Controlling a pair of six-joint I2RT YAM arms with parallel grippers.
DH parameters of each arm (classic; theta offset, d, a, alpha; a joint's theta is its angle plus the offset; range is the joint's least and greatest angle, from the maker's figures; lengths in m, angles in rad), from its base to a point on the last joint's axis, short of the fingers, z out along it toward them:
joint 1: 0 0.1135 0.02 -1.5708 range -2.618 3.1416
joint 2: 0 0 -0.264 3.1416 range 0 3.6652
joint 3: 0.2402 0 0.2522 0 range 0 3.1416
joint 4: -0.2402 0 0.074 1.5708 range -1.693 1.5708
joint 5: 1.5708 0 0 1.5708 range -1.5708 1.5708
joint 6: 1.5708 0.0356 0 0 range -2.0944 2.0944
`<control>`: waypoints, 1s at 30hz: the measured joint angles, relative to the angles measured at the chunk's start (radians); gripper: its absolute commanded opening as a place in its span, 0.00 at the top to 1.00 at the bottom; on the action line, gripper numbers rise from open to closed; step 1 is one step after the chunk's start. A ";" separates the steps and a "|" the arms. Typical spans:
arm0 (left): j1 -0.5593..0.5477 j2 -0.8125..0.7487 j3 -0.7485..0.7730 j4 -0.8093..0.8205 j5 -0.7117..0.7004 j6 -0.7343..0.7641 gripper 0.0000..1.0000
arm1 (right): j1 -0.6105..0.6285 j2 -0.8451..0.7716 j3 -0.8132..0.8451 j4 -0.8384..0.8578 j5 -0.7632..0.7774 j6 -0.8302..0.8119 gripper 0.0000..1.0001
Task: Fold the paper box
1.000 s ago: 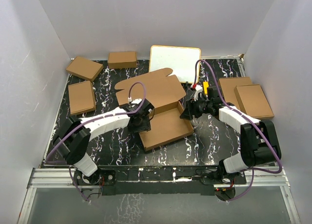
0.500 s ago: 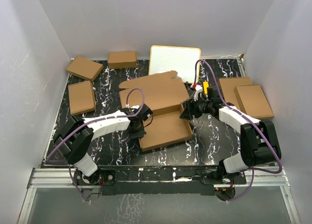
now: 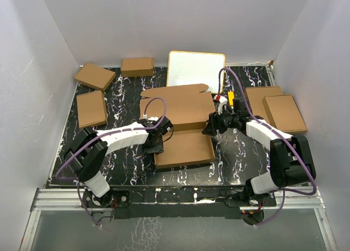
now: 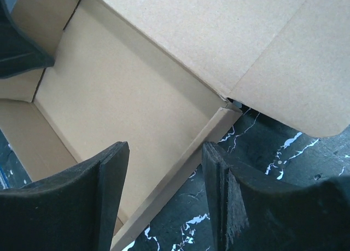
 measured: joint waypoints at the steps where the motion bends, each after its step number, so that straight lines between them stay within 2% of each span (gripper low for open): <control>1: 0.000 -0.001 0.001 -0.006 -0.008 0.003 0.50 | -0.003 -0.003 0.000 -0.003 -0.010 -0.008 0.38; 6: 0.000 -0.046 0.001 -0.017 -0.047 0.011 0.38 | -0.037 -0.024 0.001 -0.029 -0.081 -0.052 0.37; 10: 0.000 -0.149 -0.006 0.006 -0.062 0.031 0.24 | -0.068 -0.031 0.006 -0.069 -0.146 -0.106 0.37; 14: 0.000 -0.317 -0.068 0.089 -0.060 0.079 0.12 | -0.097 -0.034 0.020 -0.125 -0.206 -0.172 0.37; 19: 0.007 -0.487 -0.183 0.244 -0.024 0.148 0.04 | -0.140 -0.052 0.029 -0.174 -0.240 -0.231 0.37; 24: 0.016 -0.598 -0.276 0.392 0.016 0.193 0.03 | -0.191 -0.068 0.040 -0.199 -0.219 -0.258 0.37; 30: 0.025 -0.735 -0.309 0.538 0.066 0.266 0.03 | -0.204 -0.074 0.113 -0.213 -0.075 -0.279 0.29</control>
